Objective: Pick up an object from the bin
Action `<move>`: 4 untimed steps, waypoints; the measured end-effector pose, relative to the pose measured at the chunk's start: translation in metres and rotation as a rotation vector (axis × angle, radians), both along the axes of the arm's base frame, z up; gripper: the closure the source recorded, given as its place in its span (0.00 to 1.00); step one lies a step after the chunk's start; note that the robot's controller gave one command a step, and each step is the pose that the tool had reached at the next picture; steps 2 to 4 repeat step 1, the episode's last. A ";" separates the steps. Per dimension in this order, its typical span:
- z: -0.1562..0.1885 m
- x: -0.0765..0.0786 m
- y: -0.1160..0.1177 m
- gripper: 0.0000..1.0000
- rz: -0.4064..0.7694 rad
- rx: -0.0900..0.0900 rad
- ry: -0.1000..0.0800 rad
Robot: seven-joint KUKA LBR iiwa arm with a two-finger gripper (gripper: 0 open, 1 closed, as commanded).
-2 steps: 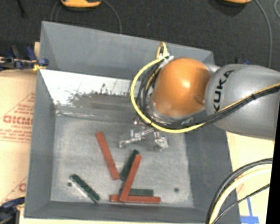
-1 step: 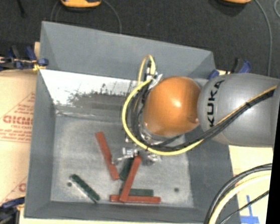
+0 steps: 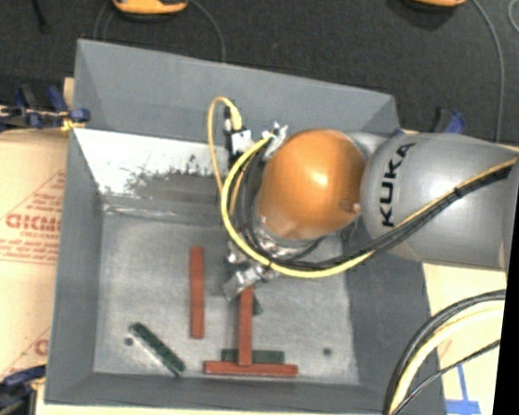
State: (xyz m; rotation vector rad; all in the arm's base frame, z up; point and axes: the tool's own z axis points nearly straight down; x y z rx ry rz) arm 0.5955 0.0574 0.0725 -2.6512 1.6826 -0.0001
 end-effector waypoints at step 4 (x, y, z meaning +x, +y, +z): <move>-0.001 0.005 0.000 1.00 0.009 0.001 -0.001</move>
Offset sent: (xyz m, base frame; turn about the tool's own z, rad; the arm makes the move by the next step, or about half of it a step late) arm -0.0568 -0.0214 -0.0025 -0.2482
